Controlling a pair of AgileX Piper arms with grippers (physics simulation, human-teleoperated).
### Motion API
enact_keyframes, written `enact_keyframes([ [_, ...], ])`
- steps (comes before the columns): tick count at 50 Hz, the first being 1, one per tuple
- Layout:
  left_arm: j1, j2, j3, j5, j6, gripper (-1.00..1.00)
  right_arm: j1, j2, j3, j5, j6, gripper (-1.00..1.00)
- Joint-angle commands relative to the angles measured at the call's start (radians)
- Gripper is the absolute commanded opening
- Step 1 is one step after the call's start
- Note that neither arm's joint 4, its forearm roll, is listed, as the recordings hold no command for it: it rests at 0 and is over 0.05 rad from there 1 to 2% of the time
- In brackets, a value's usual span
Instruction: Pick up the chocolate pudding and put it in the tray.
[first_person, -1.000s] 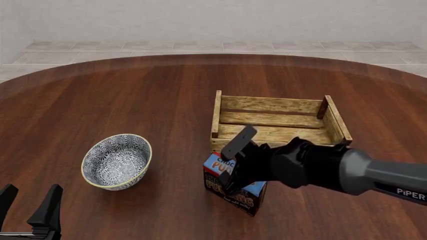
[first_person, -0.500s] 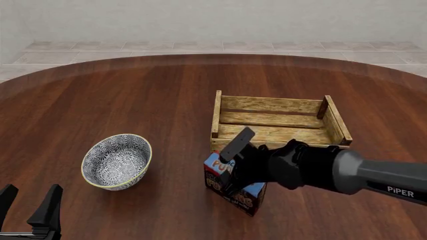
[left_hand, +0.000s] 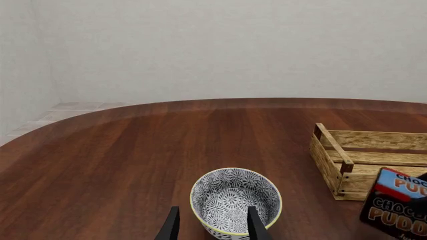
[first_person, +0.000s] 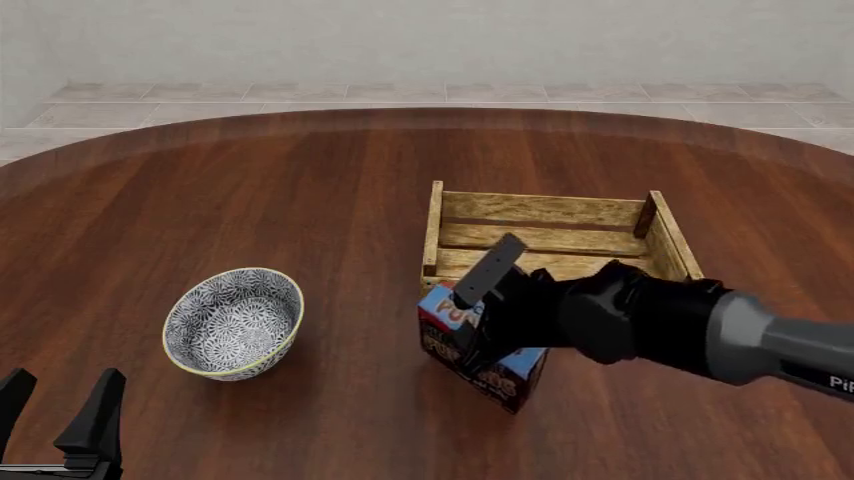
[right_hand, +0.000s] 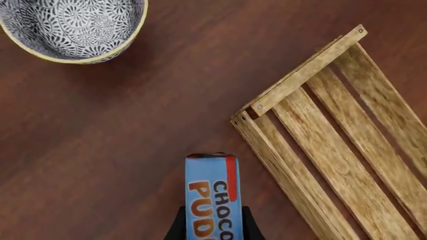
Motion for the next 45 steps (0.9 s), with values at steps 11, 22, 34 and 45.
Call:
enact_keyframes([
  [11, 0.000, 0.000, 0.000, 0.000, 0.000, 1.00, -0.083, -0.166, -0.086, 0.167, -0.163, -1.00],
  [22, 0.000, 0.000, 0.000, 0.000, 0.000, 1.00, -0.181, -0.230, -0.134, 0.241, -0.331, -1.00],
  [34, 0.000, 0.000, 0.000, 0.000, 0.000, 1.00, -0.254, -0.229, -0.232, 0.308, -0.425, -1.00],
  [45, 0.000, 0.000, 0.000, 0.000, 0.000, 1.00, -0.297, -0.181, -0.271, 0.287, -0.467, -1.00],
])
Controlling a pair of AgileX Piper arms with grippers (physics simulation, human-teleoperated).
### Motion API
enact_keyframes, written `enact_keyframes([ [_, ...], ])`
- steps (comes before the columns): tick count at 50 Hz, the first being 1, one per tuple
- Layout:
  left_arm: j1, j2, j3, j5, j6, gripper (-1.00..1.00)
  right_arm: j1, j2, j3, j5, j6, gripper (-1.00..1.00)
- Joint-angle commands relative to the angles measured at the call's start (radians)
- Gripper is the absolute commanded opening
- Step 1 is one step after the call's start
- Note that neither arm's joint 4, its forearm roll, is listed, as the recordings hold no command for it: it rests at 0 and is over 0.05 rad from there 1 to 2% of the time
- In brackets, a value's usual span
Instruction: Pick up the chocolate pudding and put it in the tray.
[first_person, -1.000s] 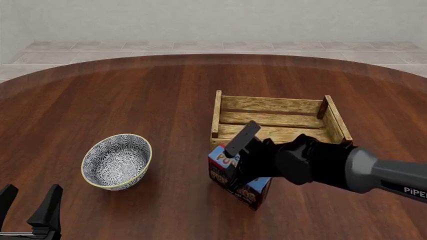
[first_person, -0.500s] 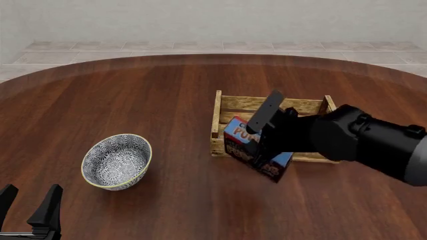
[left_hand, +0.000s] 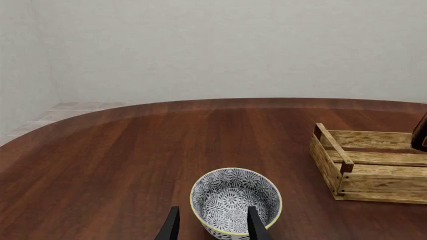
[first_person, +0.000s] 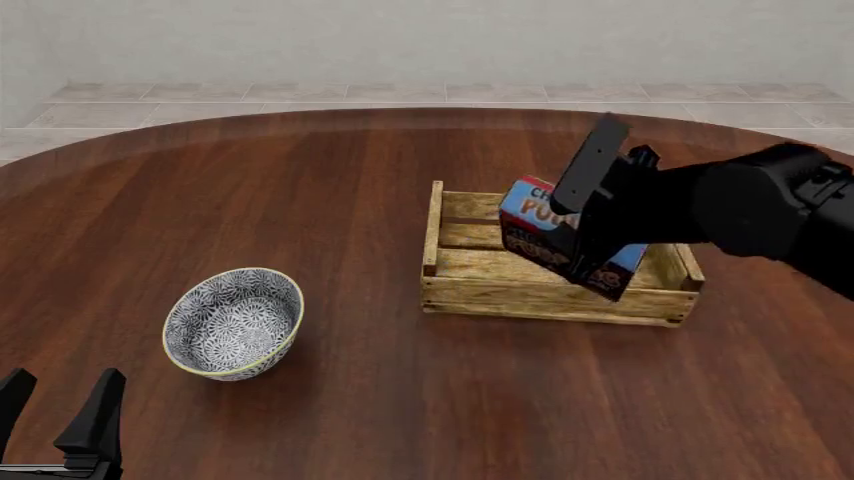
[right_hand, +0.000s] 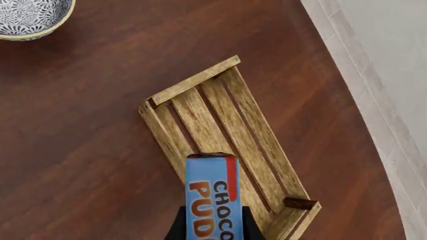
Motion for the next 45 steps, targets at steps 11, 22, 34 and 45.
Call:
enact_keyframes([
  [11, 0.000, 0.000, 0.000, 0.000, 0.000, 1.00, -0.067, 0.112, -0.125, -0.013, -0.057, -1.00],
  [22, 0.000, 0.000, 0.000, 0.000, 0.000, 1.00, -0.071, 0.195, -0.236, -0.011, -0.062, -1.00],
  [34, 0.000, 0.000, 0.000, 0.000, 0.000, 1.00, -0.076, 0.269, -0.301, -0.027, -0.055, -1.00],
  [45, 0.000, 0.000, 0.000, 0.000, 0.000, 1.00, -0.102, 0.330, -0.359, -0.036, -0.017, -1.00],
])
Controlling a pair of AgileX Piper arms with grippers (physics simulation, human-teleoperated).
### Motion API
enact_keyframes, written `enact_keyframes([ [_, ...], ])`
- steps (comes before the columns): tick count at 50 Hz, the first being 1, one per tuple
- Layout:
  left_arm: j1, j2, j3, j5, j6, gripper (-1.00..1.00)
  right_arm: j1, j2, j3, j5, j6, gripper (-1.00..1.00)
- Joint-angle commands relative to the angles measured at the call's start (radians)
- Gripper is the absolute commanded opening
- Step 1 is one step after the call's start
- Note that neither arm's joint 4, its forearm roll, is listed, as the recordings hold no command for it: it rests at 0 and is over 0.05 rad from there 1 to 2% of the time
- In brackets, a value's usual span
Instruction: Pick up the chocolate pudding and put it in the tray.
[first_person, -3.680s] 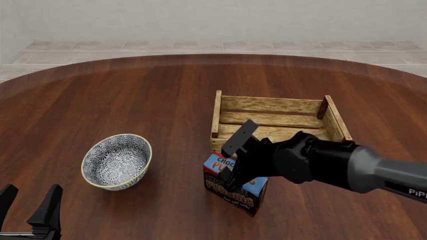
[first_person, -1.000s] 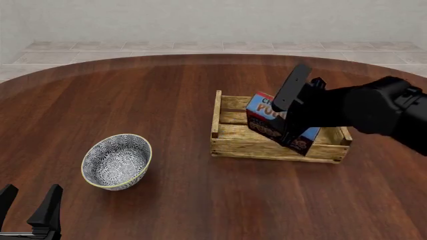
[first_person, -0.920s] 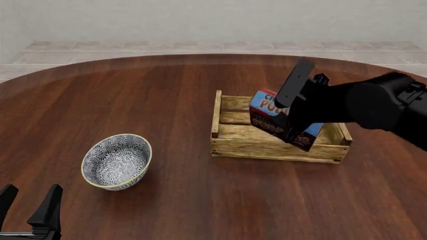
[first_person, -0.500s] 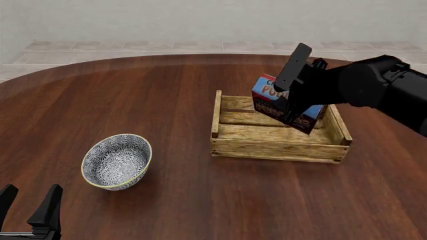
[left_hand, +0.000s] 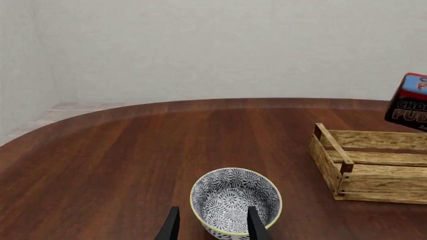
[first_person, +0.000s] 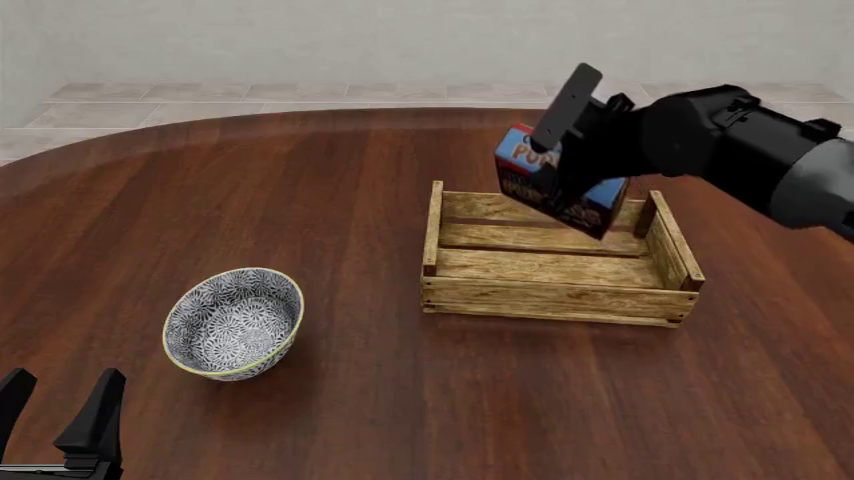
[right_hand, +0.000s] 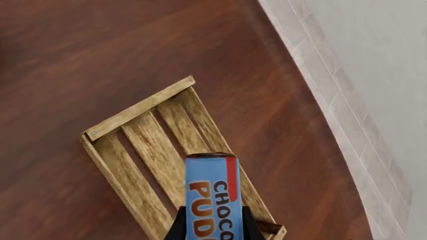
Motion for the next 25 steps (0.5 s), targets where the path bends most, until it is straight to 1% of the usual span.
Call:
enact_keyframes([
  [1, 0.000, 0.000, 0.000, 0.000, 0.000, 1.00, -0.021, 0.067, -0.065, -0.013, 0.045, -1.00],
  [7, 0.000, 0.000, 0.000, 0.000, 0.000, 1.00, -0.025, 0.087, -0.077, -0.018, 0.047, -1.00],
  [10, 0.000, 0.000, 0.000, 0.000, 0.000, 1.00, -0.027, 0.105, -0.098, -0.013, 0.058, -1.00],
  [25, 0.000, 0.000, 0.000, 0.000, 0.000, 1.00, -0.037, 0.145, -0.106, -0.025, 0.079, -1.00],
])
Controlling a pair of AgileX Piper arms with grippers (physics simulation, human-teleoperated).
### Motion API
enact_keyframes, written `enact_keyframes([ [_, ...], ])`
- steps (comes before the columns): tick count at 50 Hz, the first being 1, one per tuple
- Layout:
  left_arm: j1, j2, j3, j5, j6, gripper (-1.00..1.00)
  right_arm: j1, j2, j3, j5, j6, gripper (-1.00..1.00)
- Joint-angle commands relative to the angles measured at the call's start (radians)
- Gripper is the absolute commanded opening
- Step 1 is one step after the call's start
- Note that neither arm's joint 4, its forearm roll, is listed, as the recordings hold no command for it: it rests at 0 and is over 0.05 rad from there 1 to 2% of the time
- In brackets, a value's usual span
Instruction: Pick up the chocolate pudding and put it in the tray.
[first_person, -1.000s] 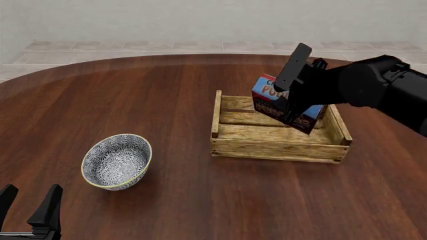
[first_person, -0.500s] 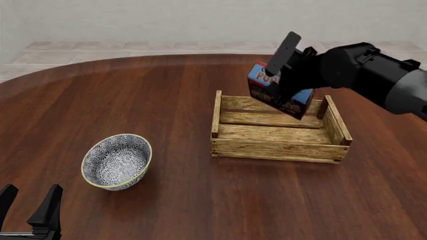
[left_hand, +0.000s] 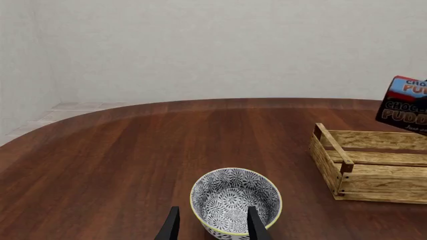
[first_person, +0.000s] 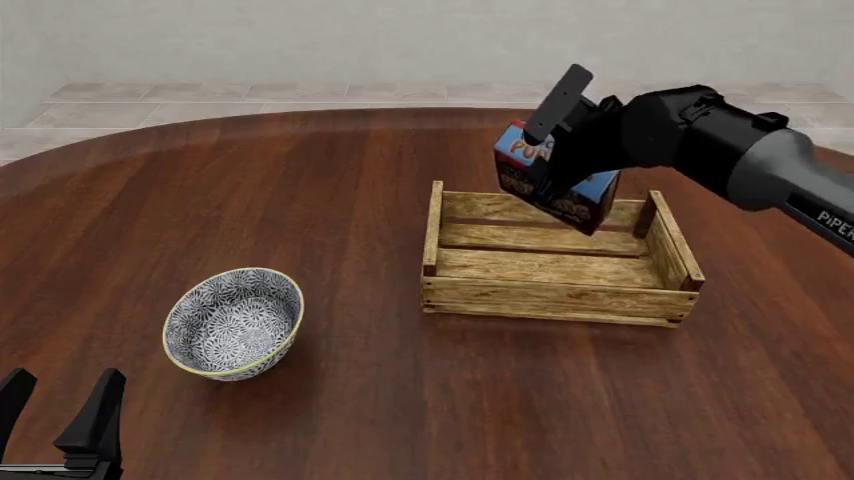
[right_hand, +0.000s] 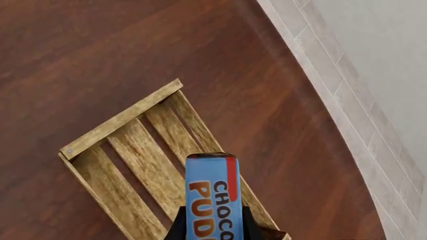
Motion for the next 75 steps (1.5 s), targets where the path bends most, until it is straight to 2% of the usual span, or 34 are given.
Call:
enact_keyframes([
  [1, 0.000, 0.000, 0.000, 0.000, 0.000, 1.00, -0.009, 0.027, -0.008, -0.013, 0.037, -1.00],
  [48, 0.000, 0.000, 0.000, 0.000, 0.000, 1.00, -0.012, 0.105, 0.027, -0.089, 0.081, -1.00],
  [75, 0.000, 0.000, 0.000, 0.000, 0.000, 1.00, -0.032, 0.145, 0.005, -0.104, 0.095, -1.00],
])
